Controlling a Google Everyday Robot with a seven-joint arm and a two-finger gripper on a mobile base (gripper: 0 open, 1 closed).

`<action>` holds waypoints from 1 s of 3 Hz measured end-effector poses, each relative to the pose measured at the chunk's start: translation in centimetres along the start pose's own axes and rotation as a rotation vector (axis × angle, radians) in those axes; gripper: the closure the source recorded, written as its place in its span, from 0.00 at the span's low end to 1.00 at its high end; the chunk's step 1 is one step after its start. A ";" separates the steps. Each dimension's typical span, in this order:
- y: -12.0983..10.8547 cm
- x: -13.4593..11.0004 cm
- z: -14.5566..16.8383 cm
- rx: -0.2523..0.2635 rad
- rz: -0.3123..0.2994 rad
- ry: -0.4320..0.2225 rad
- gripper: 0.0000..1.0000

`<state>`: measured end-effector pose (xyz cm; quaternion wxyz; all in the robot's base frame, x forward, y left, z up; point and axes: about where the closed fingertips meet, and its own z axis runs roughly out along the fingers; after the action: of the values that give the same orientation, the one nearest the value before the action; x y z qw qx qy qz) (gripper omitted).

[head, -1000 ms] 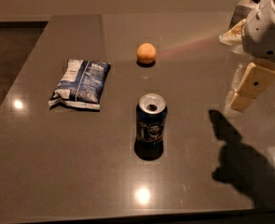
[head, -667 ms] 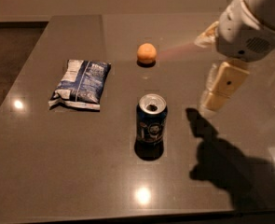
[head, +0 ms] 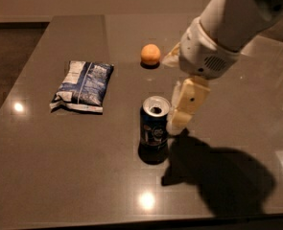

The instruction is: Move pepsi can near blue chip bag

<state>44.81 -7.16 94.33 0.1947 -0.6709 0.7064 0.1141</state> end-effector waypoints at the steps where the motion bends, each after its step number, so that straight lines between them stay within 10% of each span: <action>1: 0.4 -0.9 2.3 -0.050 -0.007 -0.021 0.00; 3: 1.3 -1.6 4.8 -0.128 -0.029 -0.042 0.18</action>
Offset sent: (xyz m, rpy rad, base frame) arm -0.0053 0.0417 -0.0454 0.0625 0.1222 0.0945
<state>44.17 -3.63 90.57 0.1680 -0.6895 0.6836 0.1705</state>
